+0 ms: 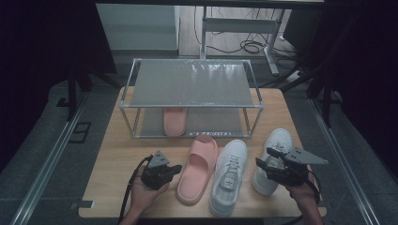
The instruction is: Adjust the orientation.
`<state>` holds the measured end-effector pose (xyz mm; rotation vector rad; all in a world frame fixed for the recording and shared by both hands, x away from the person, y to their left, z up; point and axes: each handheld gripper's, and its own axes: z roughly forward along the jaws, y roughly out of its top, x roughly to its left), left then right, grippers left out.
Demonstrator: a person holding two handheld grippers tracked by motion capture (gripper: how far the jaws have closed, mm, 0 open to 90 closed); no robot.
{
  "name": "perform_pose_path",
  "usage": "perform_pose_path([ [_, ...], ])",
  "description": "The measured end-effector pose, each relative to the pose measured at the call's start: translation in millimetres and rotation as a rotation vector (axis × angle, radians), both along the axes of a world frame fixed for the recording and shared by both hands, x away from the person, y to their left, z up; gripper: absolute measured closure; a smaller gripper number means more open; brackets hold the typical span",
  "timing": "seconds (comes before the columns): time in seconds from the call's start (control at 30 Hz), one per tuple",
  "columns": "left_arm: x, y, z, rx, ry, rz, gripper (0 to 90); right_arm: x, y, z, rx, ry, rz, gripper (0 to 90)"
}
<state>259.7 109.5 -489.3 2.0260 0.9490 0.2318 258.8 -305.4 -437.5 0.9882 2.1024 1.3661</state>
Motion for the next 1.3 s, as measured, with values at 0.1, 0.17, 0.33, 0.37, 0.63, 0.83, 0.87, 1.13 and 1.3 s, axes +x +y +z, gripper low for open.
perform_pose_path([
  [0.1, 5.1, -12.3, -1.1, 0.01, 0.008, -0.02, 90.0, -0.5, 0.8, 0.6, -0.003, 0.0, 0.003, 39.0],
  [0.17, 10.1, -22.1, -2.0, 0.019, 0.014, -0.035, 90.0, -0.7, 1.3, 0.6, -0.002, 0.001, 0.004, 39.0],
  [0.33, 25.4, -43.6, -9.4, 0.049, 0.038, -0.054, 90.0, -0.4, 0.2, 0.0, -0.001, 0.002, 0.001, 39.0],
  [0.37, 27.0, -45.4, -10.3, 0.059, 0.038, -0.056, 90.0, -0.2, -0.5, -0.1, -0.001, 0.001, -0.001, 39.0],
  [0.63, 34.5, -44.3, -19.0, 0.09, 0.047, -0.024, 90.0, 0.1, -3.4, -0.1, 0.004, 0.002, -0.009, 39.0],
  [0.83, 36.1, -40.8, -20.3, 0.095, 0.045, -0.01, 90.0, 0.7, -1.6, -1.3, 0.0, 0.004, -0.004, 39.0],
  [0.87, 36.6, -40.3, -20.3, 0.096, 0.046, -0.011, 90.0, 0.7, -1.5, -1.5, -0.001, 0.004, -0.004, 39.0],
  [1.13, 41.4, -31.4, -20.5, 0.108, 0.044, 0.027, 90.0, 0.8, -1.9, -1.9, -0.001, 0.005, -0.005, 39.0],
  [1.3, 46.6, -23.2, -22.5, 0.108, 0.05, 0.057, 90.0, 1.1, -1.8, -2.2, -0.003, 0.006, -0.006, 39.0],
])
